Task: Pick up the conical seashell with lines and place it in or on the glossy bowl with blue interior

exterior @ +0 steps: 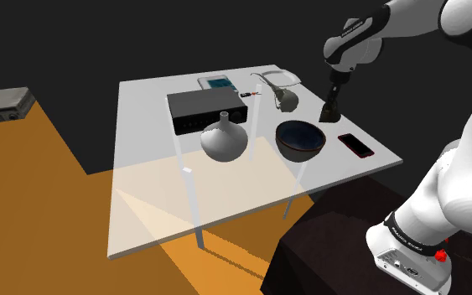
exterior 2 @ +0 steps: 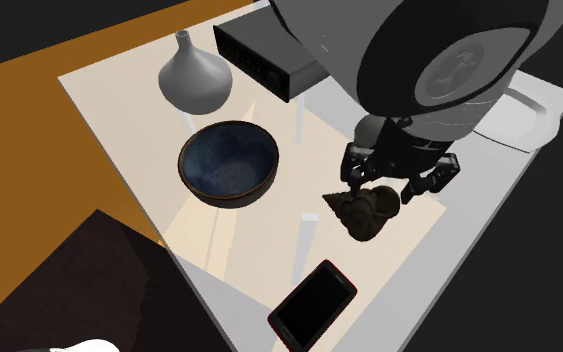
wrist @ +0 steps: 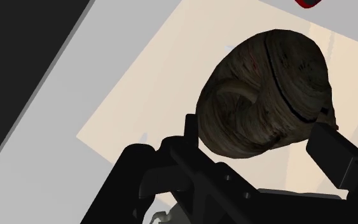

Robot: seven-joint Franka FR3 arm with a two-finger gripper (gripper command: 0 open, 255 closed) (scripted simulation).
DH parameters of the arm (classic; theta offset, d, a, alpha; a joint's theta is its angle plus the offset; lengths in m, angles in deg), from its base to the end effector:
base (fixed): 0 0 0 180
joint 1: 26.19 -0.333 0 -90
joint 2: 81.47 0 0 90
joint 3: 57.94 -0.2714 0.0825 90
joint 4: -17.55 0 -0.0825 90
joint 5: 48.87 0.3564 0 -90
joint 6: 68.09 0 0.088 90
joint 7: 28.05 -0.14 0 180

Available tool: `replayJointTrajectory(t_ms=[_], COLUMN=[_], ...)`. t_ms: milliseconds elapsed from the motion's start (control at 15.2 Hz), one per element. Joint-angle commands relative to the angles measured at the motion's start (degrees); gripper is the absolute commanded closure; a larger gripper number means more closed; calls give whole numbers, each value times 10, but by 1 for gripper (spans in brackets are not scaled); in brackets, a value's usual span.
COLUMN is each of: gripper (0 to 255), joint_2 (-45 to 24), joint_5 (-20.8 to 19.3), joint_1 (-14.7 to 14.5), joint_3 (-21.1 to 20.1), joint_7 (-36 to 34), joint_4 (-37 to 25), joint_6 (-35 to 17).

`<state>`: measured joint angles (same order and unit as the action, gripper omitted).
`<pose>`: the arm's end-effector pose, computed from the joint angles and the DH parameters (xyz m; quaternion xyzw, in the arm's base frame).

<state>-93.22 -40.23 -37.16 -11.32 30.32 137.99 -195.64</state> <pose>0.4402 -0.3059 0.2904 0.9876 0.1559 -0.0145 0.0062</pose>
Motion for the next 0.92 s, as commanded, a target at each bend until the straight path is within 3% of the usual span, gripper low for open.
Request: replayJointTrajectory(t_ms=[0, 858], gripper=[255, 255], joint_2=[12, 72], joint_5=[-12, -67], joint_1=[-5, -20], joint_3=[4, 15], joint_7=[-8, -45], joint_4=[-6, -58], joint_6=[14, 105])
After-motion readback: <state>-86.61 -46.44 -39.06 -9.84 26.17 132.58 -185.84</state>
